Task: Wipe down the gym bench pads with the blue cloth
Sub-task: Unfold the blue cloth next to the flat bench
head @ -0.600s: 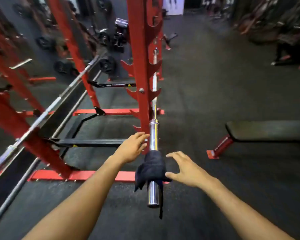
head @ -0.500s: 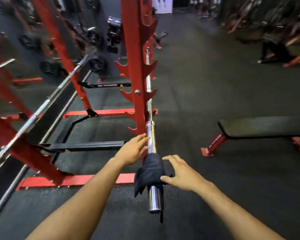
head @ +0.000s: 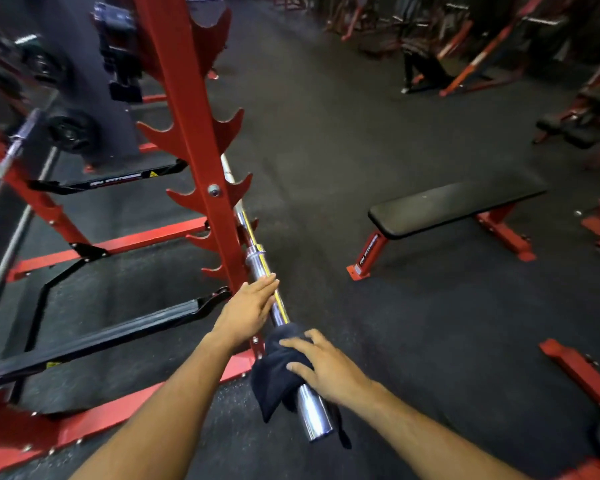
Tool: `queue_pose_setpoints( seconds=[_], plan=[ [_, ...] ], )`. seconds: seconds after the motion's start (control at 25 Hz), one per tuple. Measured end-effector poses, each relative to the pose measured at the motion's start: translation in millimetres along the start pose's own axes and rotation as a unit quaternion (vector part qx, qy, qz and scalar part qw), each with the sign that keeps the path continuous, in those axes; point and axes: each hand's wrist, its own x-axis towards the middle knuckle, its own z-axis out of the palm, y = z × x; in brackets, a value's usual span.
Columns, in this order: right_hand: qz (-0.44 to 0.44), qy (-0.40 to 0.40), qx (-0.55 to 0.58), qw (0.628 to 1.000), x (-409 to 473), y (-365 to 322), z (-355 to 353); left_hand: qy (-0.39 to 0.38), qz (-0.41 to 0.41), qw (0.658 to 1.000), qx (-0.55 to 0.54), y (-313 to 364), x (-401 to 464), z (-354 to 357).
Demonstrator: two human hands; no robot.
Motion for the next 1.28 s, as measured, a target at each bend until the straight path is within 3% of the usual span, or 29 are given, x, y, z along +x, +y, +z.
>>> queue_pose_setpoints(
  seconds=[0.2,0.28,0.36,0.44,0.56,0.8,0.88,1.12,1.28],
  plan=[
    [0.008,0.04,-0.021,0.999,-31.6,30.3,-61.8,0.042,-0.011,0.997,0.064,30.9,17.5,-3.0],
    [0.015,0.098,0.011,0.995,-47.9,44.1,-93.7,0.054,0.011,0.997,-0.047,62.2,26.3,-7.4],
    [0.049,0.155,0.047,0.986,-66.4,62.5,-123.8,0.009,0.074,0.98,-0.182,105.8,36.4,-4.6],
    [0.087,0.198,0.06,0.974,-81.3,86.0,-150.4,-0.038,0.154,0.963,-0.22,149.8,44.3,6.0],
    [0.131,0.238,0.065,0.96,-99.2,127.2,-181.3,-0.072,0.231,0.959,-0.145,210.0,64.9,33.5],
    [0.201,0.281,0.096,0.934,-126.0,219.6,-240.8,-0.084,0.287,0.951,-0.073,315.2,129.3,80.5],
    [0.209,0.276,0.102,0.933,-132.4,253.1,-263.4,-0.075,0.283,0.953,-0.083,343.9,152.9,96.8],
    [0.179,0.153,-0.014,0.972,-126.3,327.8,-316.0,-0.033,0.279,0.953,-0.113,380.2,243.5,104.6],
    [0.156,0.186,-0.016,0.97,-92.7,370.6,-349.6,-0.04,0.257,0.961,-0.09,380.3,319.6,98.1]
  ],
)
